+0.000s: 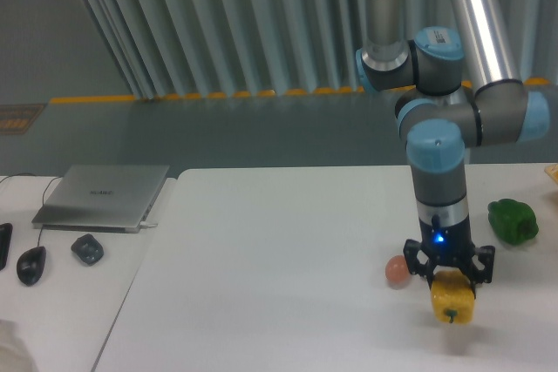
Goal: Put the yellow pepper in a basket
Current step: 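Lift the yellow pepper and carry it past the green pepper out of view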
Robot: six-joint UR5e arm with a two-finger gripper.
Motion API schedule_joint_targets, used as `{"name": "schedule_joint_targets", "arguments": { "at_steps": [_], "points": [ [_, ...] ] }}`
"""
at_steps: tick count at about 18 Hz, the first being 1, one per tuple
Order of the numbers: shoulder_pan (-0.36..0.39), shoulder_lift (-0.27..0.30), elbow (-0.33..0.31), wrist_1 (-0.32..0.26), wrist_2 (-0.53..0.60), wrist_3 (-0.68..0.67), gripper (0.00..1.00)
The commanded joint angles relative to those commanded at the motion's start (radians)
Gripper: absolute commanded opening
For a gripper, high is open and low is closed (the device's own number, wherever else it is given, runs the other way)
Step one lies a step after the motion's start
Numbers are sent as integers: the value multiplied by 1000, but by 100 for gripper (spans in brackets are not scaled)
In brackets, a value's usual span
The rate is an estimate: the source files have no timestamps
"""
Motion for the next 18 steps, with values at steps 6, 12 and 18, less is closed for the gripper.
{"name": "schedule_joint_targets", "arguments": {
  "at_steps": [6, 12, 18],
  "points": [
    [84, 60, -6, -51, -11, 181, 56],
    [172, 123, -8, -136, -11, 396, 57],
    [264, 170, -41, -179, -12, 617, 57]
  ]
}}
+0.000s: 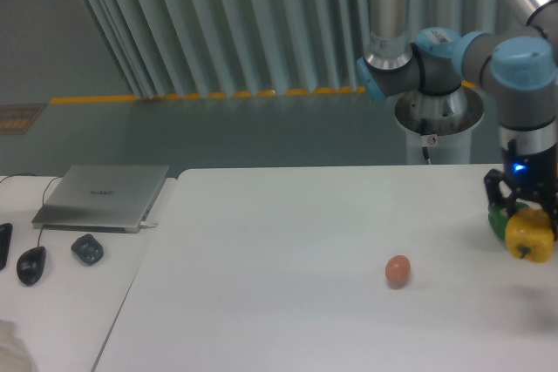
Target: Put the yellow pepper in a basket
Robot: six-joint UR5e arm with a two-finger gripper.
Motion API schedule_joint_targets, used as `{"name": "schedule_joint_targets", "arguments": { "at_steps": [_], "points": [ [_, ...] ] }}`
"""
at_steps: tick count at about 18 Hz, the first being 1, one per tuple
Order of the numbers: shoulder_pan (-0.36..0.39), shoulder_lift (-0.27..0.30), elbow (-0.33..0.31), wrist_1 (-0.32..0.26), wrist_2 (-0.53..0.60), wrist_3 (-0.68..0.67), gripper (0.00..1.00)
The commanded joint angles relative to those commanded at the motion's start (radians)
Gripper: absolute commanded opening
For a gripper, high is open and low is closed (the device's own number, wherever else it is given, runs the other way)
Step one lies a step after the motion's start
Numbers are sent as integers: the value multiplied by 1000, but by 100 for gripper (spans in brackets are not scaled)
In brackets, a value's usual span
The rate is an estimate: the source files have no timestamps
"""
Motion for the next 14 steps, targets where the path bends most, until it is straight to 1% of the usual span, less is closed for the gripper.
{"name": "schedule_joint_targets", "arguments": {
  "at_steps": [4, 6, 8, 10, 14],
  "points": [
    [54, 23, -32, -9, -3, 185, 58],
    [80, 29, -41, -37, 0, 278, 58],
    [135, 40, -54, -52, -2, 383, 58],
    [178, 46, -58, -57, -5, 465, 58],
    [229, 43, -60, -71, -3, 621, 58]
  ]
}}
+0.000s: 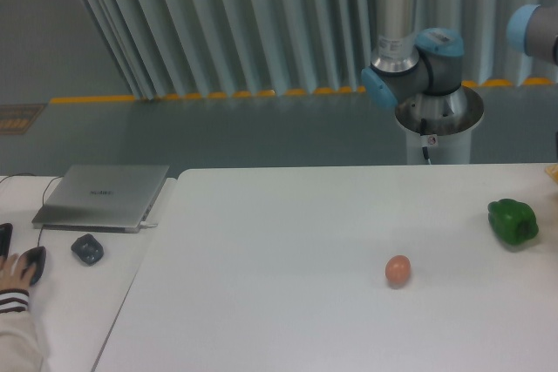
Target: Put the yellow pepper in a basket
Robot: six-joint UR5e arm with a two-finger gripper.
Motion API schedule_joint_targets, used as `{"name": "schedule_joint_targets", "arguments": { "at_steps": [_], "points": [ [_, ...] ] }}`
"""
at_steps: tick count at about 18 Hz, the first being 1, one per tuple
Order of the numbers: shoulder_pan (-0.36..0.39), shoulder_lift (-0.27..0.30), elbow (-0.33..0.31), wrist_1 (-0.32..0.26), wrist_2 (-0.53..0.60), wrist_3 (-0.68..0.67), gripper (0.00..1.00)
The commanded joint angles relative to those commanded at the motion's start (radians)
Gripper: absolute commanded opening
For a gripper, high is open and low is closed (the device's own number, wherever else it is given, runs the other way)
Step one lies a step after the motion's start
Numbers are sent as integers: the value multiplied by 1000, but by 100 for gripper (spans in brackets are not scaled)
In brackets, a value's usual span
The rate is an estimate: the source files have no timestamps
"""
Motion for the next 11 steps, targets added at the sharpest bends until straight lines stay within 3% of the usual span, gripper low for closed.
{"name": "schedule_joint_targets", "arguments": {
  "at_steps": [7, 11],
  "points": [
    [159, -24, -6, -2, -44, 417, 58],
    [218, -44, 3, -2, -66, 549, 61]
  ]
}}
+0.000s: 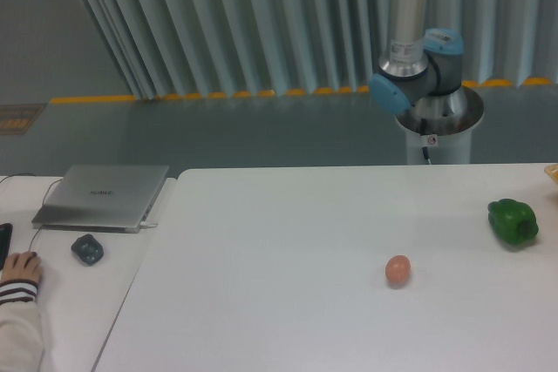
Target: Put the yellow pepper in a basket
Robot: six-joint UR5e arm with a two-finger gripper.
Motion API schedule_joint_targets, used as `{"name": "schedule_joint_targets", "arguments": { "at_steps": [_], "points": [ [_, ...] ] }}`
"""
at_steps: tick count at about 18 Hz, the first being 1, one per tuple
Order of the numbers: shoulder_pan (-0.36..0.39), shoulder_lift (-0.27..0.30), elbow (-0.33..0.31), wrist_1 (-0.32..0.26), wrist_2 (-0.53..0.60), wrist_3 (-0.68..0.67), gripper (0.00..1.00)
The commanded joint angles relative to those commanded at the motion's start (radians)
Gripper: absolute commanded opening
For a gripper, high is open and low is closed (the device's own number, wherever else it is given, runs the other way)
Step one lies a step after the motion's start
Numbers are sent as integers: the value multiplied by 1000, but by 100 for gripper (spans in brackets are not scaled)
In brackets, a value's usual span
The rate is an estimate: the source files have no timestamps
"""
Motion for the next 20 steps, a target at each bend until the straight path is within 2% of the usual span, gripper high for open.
{"name": "schedule_joint_targets", "arguments": {
  "at_steps": [2, 3, 5, 6, 7, 13, 15, 18, 20],
  "points": [
    [32, -9, 3, 3, -17, 90, 62],
    [46, -20, 5, 5, -29, 130, 68],
    [72, -32, 12, 6, -57, 184, 72],
    [80, -37, 14, 6, -64, 206, 79],
    [83, -38, 14, 6, -69, 221, 100],
    [63, -32, 14, -18, -77, 198, 100],
    [37, -17, 15, -44, -92, 122, 100],
    [-56, 18, 18, -51, -91, -71, 100],
    [-87, 29, 23, -55, -89, -93, 100]
  ]
}}
